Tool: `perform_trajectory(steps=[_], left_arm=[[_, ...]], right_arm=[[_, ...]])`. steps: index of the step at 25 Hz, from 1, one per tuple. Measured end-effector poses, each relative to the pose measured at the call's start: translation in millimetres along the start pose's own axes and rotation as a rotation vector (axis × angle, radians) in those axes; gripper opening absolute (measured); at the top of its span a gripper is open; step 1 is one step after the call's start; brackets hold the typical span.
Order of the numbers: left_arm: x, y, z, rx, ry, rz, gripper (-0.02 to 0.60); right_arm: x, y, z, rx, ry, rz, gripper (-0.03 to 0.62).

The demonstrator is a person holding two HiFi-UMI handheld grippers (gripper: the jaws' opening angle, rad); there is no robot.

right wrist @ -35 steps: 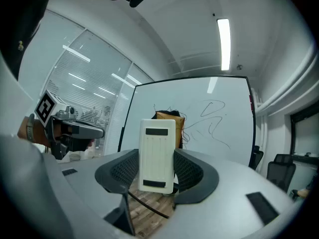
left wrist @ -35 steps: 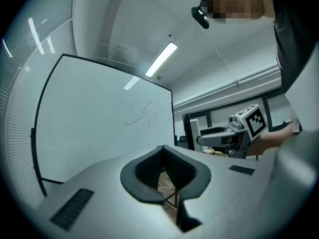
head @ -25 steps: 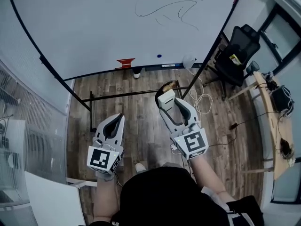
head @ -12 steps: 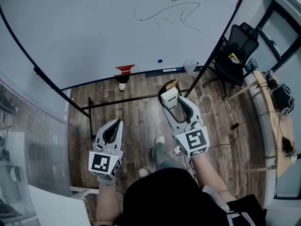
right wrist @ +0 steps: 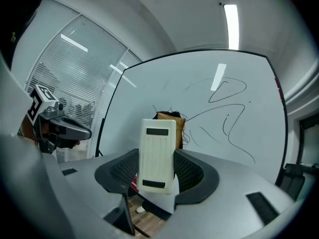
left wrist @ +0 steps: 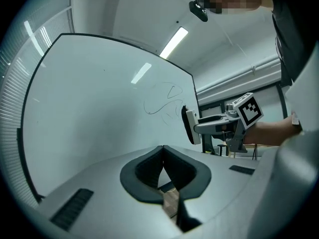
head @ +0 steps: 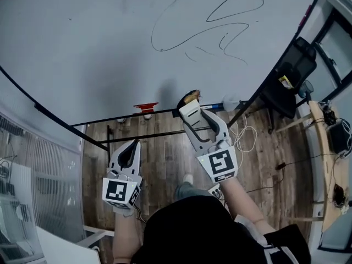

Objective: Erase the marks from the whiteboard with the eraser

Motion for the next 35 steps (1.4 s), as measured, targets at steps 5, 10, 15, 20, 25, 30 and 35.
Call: perform_trajectory(steps=[5,10,15,20,25,30,35], left_arm=[[11.0,52.3,24.1,0.043,0.020,-0.001,0.018],[13.0,75.8,41.7,0.070,0.023,0.003,0.018],[9.9,82.2,64.6,0.063,0.014,0.009,0.018],[6.4,81.3,92.4,0.013,0.022,0.021,0.018],[0.8,76.3,115.4,-0.042,0.019,0.033,0.018],[-5.7,73.1,132.8,-0.077,0.011,0.032,0.018],[-6.5,76.5,139.8,-0.116,0.009,0.031,0.018]], right_arm=[[12.7,59.6,-27.0,0.032,-0.035,-0.028,0.245],[28.7,103.5,-30.6,0.055,-0.110,-0.046,0.245],[45.4,138.8,-19.3,0.032,-0.152,-0.053,0.245],[63.6,170.5,-2.7,-0.040,-0.251,-0.033,0.245],[73.2,196.6,14.8,-0.099,-0.315,-0.009,0.245],[78.4,210.6,20.4,-0.145,-0.346,0.008,0.245],[80.7,210.2,19.9,-0.169,-0.358,0.013,0.245]])
Point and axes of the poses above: the fingertips, and each gripper's own axes: y forward along the fingers, z to its left, x out of its top, the point moved 1 cm from there along -y, backward along the fingers, and after that the axes turned 9 degrees about -x, right-handed, at the moved point
